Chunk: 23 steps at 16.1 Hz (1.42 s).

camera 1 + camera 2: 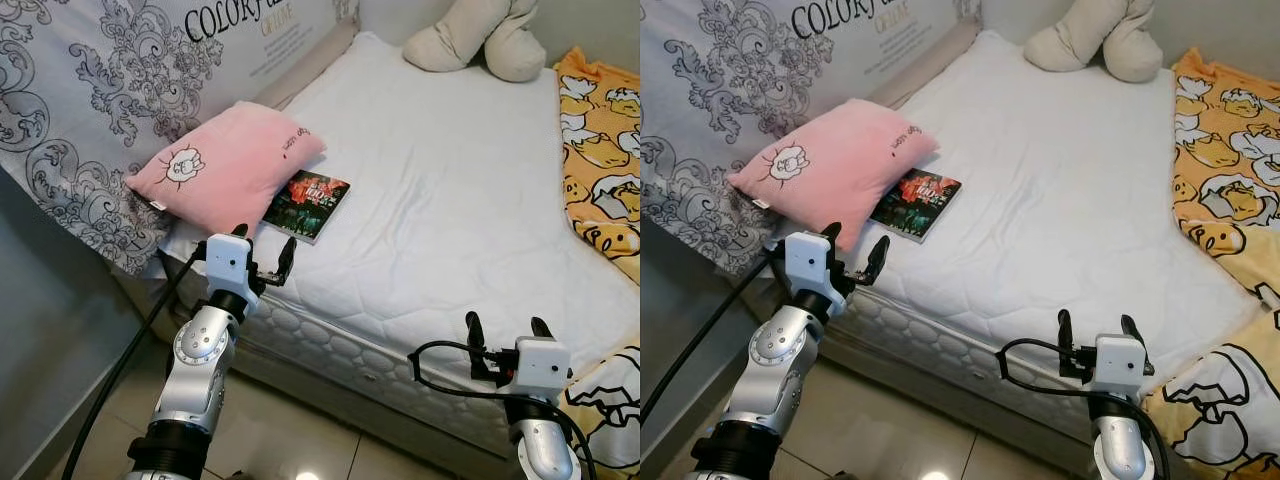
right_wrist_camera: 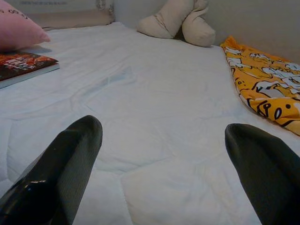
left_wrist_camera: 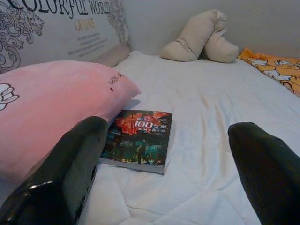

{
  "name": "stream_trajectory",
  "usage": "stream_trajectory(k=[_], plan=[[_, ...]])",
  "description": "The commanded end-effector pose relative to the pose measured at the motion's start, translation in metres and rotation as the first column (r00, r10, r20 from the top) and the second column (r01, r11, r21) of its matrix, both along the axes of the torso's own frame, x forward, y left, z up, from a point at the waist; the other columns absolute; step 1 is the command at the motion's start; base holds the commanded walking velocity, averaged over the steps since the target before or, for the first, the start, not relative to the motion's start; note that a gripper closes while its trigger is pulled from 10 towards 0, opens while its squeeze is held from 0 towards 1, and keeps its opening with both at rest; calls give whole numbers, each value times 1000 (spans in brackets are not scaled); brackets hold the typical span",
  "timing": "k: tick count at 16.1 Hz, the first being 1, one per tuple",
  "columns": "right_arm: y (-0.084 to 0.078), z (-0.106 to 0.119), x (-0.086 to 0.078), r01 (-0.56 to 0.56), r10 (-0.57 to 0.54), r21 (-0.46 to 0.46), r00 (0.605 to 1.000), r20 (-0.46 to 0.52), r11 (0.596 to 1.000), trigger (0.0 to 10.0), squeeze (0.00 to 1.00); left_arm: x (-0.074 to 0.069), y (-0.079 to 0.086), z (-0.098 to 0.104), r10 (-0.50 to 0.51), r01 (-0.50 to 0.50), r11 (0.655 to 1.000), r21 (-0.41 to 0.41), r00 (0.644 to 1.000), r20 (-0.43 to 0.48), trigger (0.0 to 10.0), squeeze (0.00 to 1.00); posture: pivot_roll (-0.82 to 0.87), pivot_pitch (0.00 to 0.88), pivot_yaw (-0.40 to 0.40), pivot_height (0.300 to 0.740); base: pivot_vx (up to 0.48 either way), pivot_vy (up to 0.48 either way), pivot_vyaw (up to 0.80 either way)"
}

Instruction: Clean up the room

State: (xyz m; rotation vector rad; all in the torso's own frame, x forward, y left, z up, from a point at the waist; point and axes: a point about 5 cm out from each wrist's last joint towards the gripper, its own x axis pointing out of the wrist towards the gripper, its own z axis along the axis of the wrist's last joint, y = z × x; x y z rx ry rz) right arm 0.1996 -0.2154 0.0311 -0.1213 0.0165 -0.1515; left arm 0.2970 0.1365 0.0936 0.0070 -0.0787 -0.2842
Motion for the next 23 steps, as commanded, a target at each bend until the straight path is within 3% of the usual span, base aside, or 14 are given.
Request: stream_trajectory(k=[1, 7, 9, 10, 16, 21, 23], plan=[[-3, 1, 0, 10, -10, -2, 1000, -5, 1000, 10000, 0, 1, -1, 1, -3, 3, 1000, 2, 1000, 0, 10000, 0, -16, 0, -21, 740, 0, 0, 0], [-3, 1, 0, 10, -10, -2, 1000, -5, 1000, 10000, 0, 1, -1, 1, -3, 3, 1000, 2, 1000, 0, 10000, 0, -16, 0, -21, 740, 0, 0, 0], [24, 0, 21, 0, 5, 72, 997, -73, 997, 10000, 0, -2, -13, -37, -125, 140, 988, 59, 970, -207, 10000, 0, -70, 0, 6, 740, 0, 0, -788], [27, 0, 25, -7, 12, 76, 997, -76, 997, 10000, 0, -2, -13, -43, -131, 151, 986, 73, 964, -231, 10000, 0, -70, 0, 6, 740, 0, 0, -788], [25, 2, 29, -14, 20, 58, 996, -91, 998, 10000, 0, -1, -15, -46, -146, 164, 985, 58, 959, -242, 10000, 0, -60, 0, 2, 740, 0, 0, -211], [27, -4, 22, -18, 25, 59, 993, -117, 998, 10000, 0, 0, -6, -57, -70, 83, 996, 31, 952, -298, 10000, 0, -69, 0, 0, 740, 0, 0, -781], [26, -4, 21, -23, 30, 60, 992, -124, 998, 10000, 0, -3, -10, -57, -97, 116, 992, 48, 953, -287, 10000, 0, -69, 0, -1, 740, 0, 0, -775]])
